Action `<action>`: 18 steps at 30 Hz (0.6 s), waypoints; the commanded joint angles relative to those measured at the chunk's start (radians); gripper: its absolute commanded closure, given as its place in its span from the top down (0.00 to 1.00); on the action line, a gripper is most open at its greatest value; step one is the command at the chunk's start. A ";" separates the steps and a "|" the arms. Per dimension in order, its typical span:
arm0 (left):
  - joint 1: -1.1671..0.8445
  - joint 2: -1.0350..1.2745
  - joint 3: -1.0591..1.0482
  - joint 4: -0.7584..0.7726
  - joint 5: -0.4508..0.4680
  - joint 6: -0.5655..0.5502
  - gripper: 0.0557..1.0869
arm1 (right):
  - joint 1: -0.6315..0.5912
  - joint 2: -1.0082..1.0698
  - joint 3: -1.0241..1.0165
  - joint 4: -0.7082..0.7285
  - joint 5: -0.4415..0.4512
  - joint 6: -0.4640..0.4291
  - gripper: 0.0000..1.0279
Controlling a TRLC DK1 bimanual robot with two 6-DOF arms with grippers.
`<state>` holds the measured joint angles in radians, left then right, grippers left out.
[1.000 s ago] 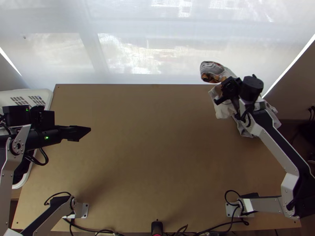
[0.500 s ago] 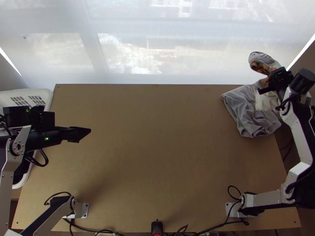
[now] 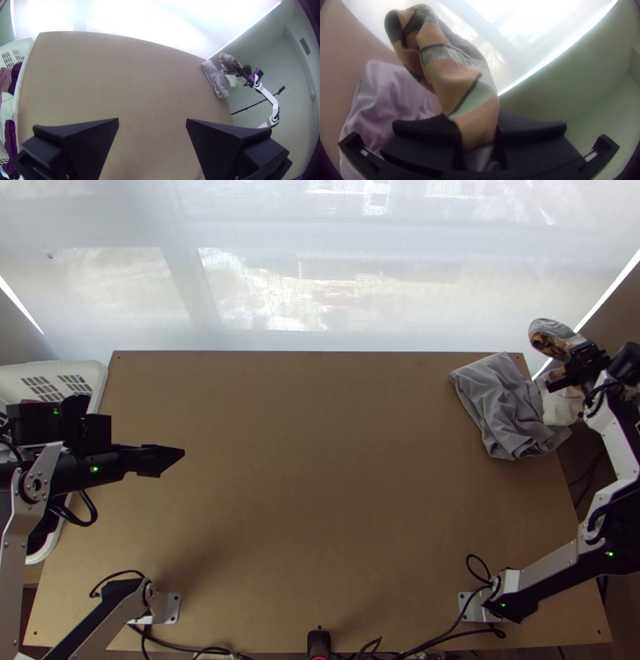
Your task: Fold the t-shirt
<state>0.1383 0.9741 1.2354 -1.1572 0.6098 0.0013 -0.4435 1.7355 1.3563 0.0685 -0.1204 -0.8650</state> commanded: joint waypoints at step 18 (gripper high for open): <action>0.034 -0.023 0.019 -0.062 0.001 0.006 0.95 | 0.333 0.053 -0.330 0.036 0.088 0.158 0.03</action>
<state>0.1673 0.9482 1.2530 -1.2186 0.6086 0.0120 -0.1802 1.8275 1.1000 0.1104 -0.0345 -0.7395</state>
